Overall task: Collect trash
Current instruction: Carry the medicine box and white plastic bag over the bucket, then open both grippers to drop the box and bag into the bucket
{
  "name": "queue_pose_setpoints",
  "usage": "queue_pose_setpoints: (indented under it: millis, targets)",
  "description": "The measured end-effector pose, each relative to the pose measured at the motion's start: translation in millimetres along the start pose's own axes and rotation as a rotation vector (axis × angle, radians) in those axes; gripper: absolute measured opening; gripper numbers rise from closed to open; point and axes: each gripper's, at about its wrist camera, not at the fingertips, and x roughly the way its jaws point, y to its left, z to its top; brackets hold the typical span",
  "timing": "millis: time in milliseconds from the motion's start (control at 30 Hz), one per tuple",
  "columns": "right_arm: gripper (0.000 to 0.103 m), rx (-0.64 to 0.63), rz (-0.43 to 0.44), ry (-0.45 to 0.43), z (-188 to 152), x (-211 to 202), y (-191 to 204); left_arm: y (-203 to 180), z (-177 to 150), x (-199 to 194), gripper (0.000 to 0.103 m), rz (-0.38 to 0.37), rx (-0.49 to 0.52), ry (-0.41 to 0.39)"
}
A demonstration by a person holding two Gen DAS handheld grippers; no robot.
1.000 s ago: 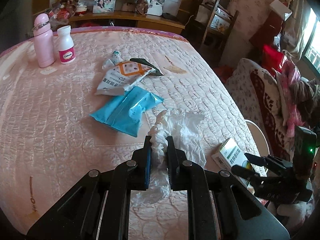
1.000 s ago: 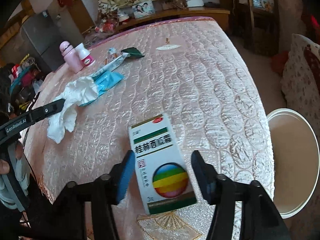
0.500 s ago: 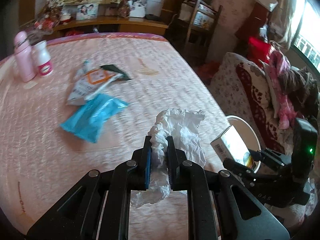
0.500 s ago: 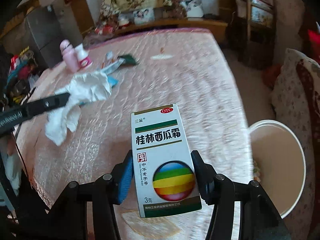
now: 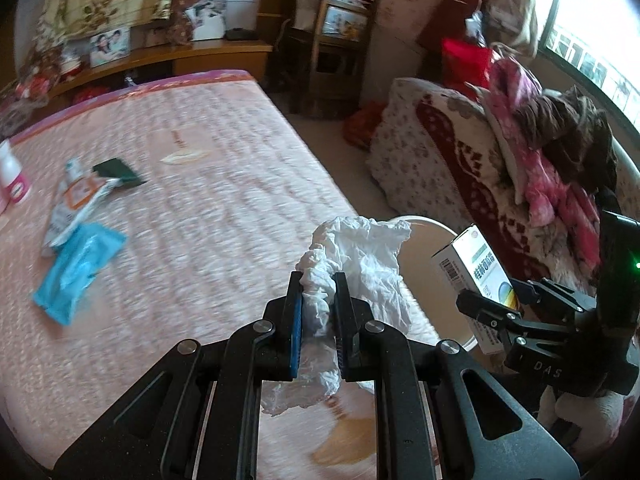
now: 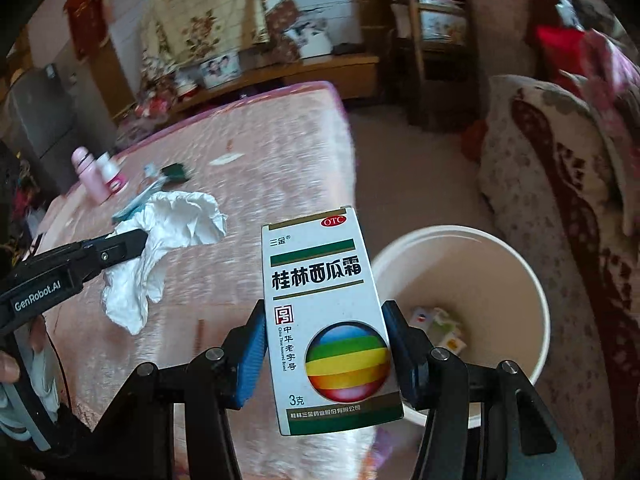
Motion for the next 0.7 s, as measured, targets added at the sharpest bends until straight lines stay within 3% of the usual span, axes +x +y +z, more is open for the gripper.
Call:
queue_pose_setpoints:
  millis: [333, 700]
  targets:
    - [0.054, 0.11, -0.074, 0.004, -11, -4, -66, -58, 8, 38, 0.011, -0.037, 0.085, 0.039]
    - [0.054, 0.21, -0.128, 0.023, -18, 9, -118, -90, 13, 77, 0.012, -0.1, 0.075, 0.091]
